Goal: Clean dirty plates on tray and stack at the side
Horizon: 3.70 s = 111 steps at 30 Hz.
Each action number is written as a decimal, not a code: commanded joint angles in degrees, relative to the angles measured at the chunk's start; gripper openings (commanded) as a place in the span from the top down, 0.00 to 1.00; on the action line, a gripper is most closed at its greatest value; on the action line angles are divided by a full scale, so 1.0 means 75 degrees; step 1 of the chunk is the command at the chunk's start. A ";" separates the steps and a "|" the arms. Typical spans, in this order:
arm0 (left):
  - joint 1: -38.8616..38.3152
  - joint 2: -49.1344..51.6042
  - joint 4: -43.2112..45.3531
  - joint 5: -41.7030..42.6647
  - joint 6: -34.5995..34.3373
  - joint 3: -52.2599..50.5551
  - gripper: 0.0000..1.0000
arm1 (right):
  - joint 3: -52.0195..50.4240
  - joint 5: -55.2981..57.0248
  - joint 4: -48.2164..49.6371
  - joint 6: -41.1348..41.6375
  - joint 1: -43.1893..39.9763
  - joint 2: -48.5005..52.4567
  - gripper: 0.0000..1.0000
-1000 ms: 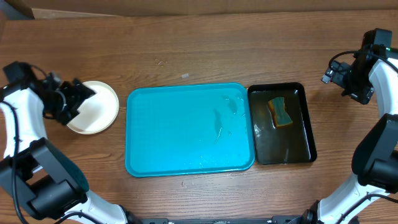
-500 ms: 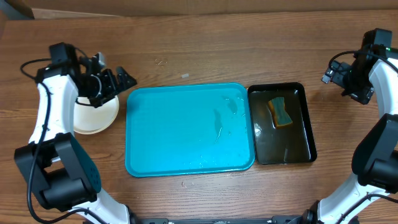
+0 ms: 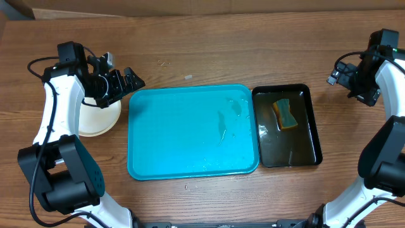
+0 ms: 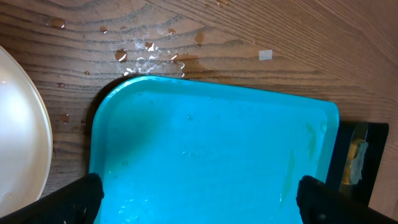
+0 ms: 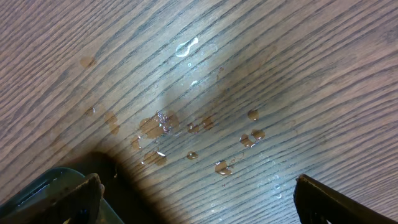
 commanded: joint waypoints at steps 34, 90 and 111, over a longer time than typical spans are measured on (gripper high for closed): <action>-0.0023 -0.0035 0.0029 0.0134 0.0207 -0.0047 0.00 | 0.0134 -0.0003 0.0038 0.0035 0.3678 -0.4983 0.00; -0.0023 -0.0035 0.0029 0.0134 0.0207 -0.0047 0.00 | -1.2091 -0.0874 0.9728 -0.0175 0.2865 -1.4901 0.00; -0.0023 -0.0035 0.0029 0.0134 0.0207 -0.0047 0.00 | -1.2088 -0.0813 0.7420 -0.2745 0.2888 -1.4901 0.00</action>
